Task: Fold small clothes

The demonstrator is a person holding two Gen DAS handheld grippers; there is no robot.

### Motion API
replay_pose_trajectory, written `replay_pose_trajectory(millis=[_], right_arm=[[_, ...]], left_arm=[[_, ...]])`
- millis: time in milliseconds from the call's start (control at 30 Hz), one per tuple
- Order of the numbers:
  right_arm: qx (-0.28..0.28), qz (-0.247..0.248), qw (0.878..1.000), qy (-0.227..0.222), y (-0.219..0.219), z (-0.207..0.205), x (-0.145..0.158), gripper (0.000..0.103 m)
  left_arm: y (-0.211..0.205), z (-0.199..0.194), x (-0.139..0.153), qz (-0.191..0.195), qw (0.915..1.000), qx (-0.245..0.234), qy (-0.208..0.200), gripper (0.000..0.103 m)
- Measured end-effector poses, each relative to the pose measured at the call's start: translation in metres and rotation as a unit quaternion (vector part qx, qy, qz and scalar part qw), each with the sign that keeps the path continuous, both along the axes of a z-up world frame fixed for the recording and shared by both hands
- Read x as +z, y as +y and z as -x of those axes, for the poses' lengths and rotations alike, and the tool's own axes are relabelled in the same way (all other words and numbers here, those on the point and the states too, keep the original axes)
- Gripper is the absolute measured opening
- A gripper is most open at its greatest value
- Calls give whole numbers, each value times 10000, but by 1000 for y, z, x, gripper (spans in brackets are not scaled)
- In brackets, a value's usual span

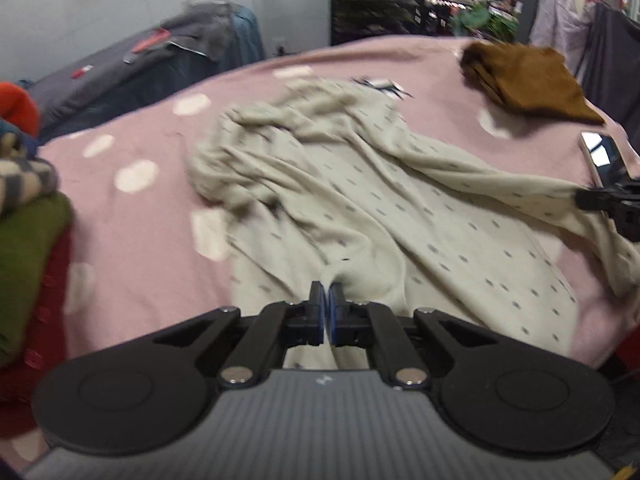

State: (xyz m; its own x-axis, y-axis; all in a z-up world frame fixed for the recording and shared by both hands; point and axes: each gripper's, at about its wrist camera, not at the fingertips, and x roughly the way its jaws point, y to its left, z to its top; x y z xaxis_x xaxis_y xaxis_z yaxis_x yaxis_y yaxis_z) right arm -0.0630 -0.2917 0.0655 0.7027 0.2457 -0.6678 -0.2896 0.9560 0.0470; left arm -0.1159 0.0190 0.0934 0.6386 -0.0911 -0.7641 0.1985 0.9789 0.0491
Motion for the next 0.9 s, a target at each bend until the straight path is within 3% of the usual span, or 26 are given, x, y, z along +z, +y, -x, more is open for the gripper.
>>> replay_pose_trajectory(millis=[67, 133, 233, 300, 367, 567, 700, 733, 800, 867, 900], right_arm=[[-185, -73, 9996, -199, -10, -3, 10, 4], [-385, -106, 9982, -442, -21, -7, 23, 4], [-821, -121, 9927, -879, -44, -14, 44, 4], [-1150, -103, 9867, -1148, -63, -22, 58, 4], [-1446, -107, 9807, -1310, -79, -31, 67, 4], [-2358, -323, 9567, -1674, -127, -50, 89, 4], [-2452, -241, 9584, -1444, -131, -63, 78, 5], [-2392, -317, 9614, -1323, -131, -65, 74, 7], [-2296, -556, 9640, -1217, -130, -60, 67, 17], [-2245, -587, 9648, -1241, -125, -54, 63, 53], [-2245, -569, 9640, -1307, -123, -50, 64, 61]], left_arm=[[23, -7, 11, -137, 9987, 432, -234, 2], [54, -11, 26, -348, 9915, 1124, -564, 2], [104, -7, 52, -650, 9635, 2353, -1096, 2], [121, -1, 65, -969, 9490, 2709, -1292, 2], [132, 2, 73, -603, 9527, 2697, -1262, 2], [122, -12, 61, -1076, 9543, 2565, -1096, 5], [120, -24, 38, -1252, 9506, 2700, -886, 7], [119, -25, 35, -1263, 9513, 2674, -870, 13], [112, -26, 28, -1322, 9564, 2472, -822, 37], [104, -28, 25, -1233, 9645, 2217, -733, 80], [100, -28, 24, -1236, 9661, 2151, -712, 87]])
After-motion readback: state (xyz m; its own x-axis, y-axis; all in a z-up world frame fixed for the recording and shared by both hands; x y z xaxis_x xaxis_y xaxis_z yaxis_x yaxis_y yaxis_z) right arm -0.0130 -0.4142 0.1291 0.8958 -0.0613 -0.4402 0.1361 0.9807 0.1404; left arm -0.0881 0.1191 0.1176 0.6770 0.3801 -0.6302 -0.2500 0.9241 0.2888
